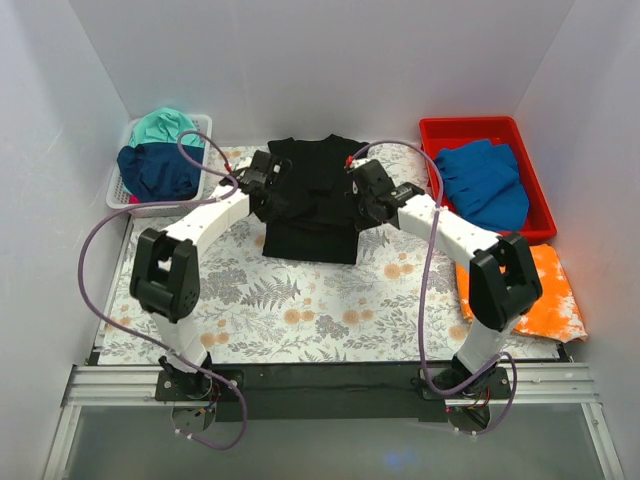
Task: Fold and stack the t-shirts
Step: Fold the tshirt
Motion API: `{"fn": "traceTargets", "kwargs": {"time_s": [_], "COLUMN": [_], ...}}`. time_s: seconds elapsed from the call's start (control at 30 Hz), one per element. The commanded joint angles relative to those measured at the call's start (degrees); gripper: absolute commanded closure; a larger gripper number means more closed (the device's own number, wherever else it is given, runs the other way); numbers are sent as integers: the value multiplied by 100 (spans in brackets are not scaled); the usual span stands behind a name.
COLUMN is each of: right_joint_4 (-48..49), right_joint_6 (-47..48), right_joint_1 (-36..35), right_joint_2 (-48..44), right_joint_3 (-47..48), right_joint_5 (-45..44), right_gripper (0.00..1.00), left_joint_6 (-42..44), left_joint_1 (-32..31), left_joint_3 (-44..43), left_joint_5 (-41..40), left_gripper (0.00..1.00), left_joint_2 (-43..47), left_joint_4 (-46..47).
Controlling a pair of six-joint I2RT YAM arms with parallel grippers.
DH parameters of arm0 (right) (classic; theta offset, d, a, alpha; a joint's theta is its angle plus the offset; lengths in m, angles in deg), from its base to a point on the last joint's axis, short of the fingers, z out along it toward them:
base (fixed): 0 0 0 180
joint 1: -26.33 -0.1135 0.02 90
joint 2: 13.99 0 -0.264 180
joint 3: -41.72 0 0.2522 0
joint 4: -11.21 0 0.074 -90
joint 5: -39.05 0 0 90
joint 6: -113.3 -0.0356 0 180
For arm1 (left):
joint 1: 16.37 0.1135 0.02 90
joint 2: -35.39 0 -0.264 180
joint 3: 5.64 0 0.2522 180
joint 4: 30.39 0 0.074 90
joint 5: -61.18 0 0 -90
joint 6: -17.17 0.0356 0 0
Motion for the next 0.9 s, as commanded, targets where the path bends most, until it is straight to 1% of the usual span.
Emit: {"fn": "traceTargets", "kwargs": {"time_s": [0.0, 0.1, 0.13, 0.2, 0.23, 0.37, 0.47, 0.57, 0.63, 0.67, 0.73, 0.77, 0.87], "right_joint_4": [98, 142, 151, 151, 151, 37, -77, -148, -166, -157, -166, -157, -139], "right_joint_6": [404, 545, 615, 659, 677, 510, 457, 431, 334, 265, 168, 132, 18], "right_joint_1": [311, 522, 627, 707, 794, 1005, 1067, 1093, 1146, 1190, 1225, 1252, 1296], "right_joint_2": [399, 882, 1014, 1445, 1594, 2367, 2719, 2931, 3001, 3045, 3090, 3107, 3072], "right_joint_3": [634, 1153, 1450, 1768, 1952, 2857, 3227, 3492, 3615, 3711, 3843, 3931, 4160], "right_joint_5": [-31, 118, 188, 338, 547, 988, 1191, 1138, 1095, 1094, 1077, 1085, 1059], "right_gripper": [99, 99, 99, 99, 99, 99, 99, 98, 86, 75, 68, 62, 60], "left_joint_6": [277, 409, 383, 418, 383, 471, 576, 856, 1102, 1190, 1357, 1384, 1473], "left_joint_1": [170, 302, 338, 408, 417, 505, 584, 654, 689, 716, 733, 760, 786], "left_joint_3": [-968, -1681, -1876, -2149, -2394, -2765, -3020, -3344, -3617, -3888, -4109, -4241, -4207], "left_joint_5": [-407, -416, -460, -443, -556, -513, -356, -48, 41, 41, -64, -125, -266], "left_gripper": [100, 100, 100, 100, 100, 100, 100, 100, 89, 78, 72, 67, 60], "left_joint_2": [-692, -1152, -1432, -1644, -1819, -2154, -2417, -2673, -2936, -3068, -3113, -3096, -2824], "left_joint_4": [60, -1, -80, -221, -361, -450, -433, -283, -248, -239, -213, -186, 86]}}
